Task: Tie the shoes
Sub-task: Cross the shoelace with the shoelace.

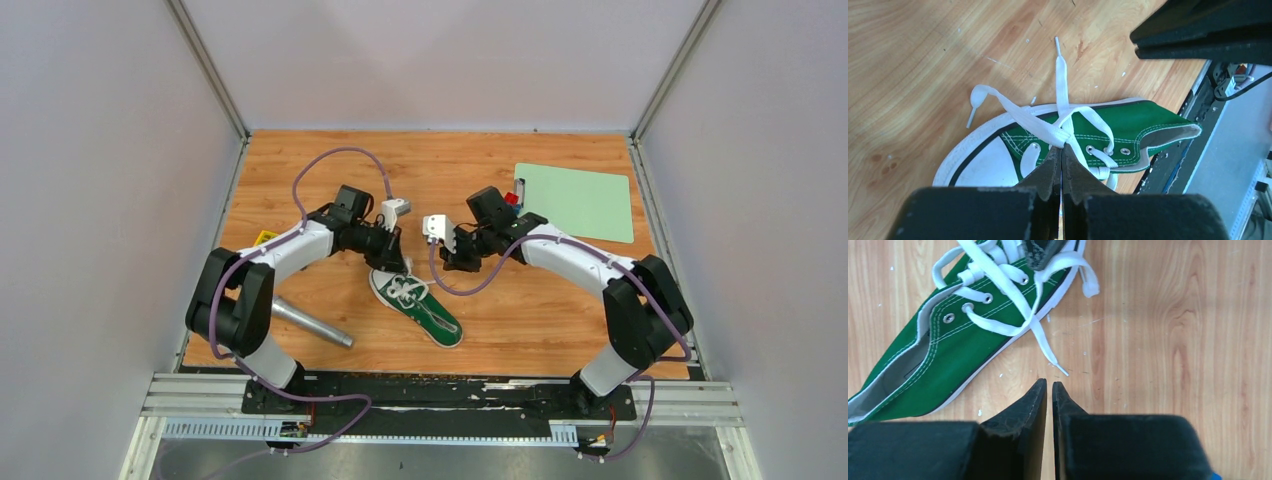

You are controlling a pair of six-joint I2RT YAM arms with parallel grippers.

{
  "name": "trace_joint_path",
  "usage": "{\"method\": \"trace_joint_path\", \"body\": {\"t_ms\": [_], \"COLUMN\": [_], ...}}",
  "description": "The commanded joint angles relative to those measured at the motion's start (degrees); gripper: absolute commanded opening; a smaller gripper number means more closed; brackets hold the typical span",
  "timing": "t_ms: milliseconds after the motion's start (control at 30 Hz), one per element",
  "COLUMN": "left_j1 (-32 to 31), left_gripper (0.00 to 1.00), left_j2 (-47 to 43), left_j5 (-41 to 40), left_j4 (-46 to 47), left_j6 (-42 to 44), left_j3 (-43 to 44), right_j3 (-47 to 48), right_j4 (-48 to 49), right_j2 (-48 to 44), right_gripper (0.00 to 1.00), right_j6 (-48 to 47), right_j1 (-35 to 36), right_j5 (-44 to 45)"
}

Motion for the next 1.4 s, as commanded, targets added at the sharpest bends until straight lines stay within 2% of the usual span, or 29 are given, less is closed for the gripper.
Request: {"method": "trace_joint_path", "body": {"t_ms": [0, 67, 200, 333, 567, 600, 700, 767, 900, 1133, 1300, 1367], "left_j1": [0.05, 0.06, 0.06, 0.06, 0.07, 0.06, 0.09, 0.07, 0.06, -0.18, -1.27, -1.50], "left_gripper": [0.00, 0.00, 0.00, 0.00, 0.00, 0.00, 0.00, 0.00, 0.00, 0.00, 0.00, 0.00], "left_j2": [0.81, 0.62, 0.16, -0.60, -0.90, -0.99, -1.06, -1.00, -0.32, 3.46, 5.28, 5.07], "left_j5": [1.44, -1.34, -7.80, -9.90, -8.44, -8.10, -6.18, -4.98, -0.72, 9.76, 13.19, 12.37], "left_j4": [-0.23, -1.24, -4.06, -3.76, -2.51, -2.37, -1.22, -0.74, 0.15, 2.30, 2.28, 1.80], "left_j6": [0.03, 0.05, 1.75, 1.71, 0.68, 0.56, 0.50, -0.18, -0.53, -1.16, -1.14, -0.83], "left_j3": [3.95, 4.43, 5.23, 4.47, 3.03, 2.93, 2.11, 2.08, 2.98, 6.21, 8.24, 8.33], "right_j3": [1.31, 0.65, 2.41, 4.96, 7.82, 7.91, 7.94, 6.89, 3.80, 3.91, 6.42, 9.39], "right_j4": [-2.42, -0.29, 2.06, 3.93, 5.06, 5.14, 5.23, 5.21, 4.65, -2.28, -5.87, -8.15], "right_j2": [-0.62, 0.88, 6.74, 11.31, 17.61, 17.97, 18.68, 17.46, 11.91, 4.15, 6.69, 10.63], "right_gripper": [0.20, 0.29, 0.37, 0.40, 0.41, 0.37, 0.09, 0.00, 0.00, 0.00, 0.00, 0.00], "right_j6": [3.00, 1.65, -1.36, -3.70, -5.04, -5.04, -4.58, -5.07, -4.84, 3.33, 15.26, 23.94], "right_j1": [0.71, 0.79, 1.17, 2.75, 4.93, 5.21, 5.56, 5.29, 2.07, -1.49, -1.92, -2.89], "right_j5": [-2.63, -1.70, -0.58, 0.27, 1.03, 0.97, 1.67, 3.51, 4.58, -2.85, -14.42, -24.03]}}
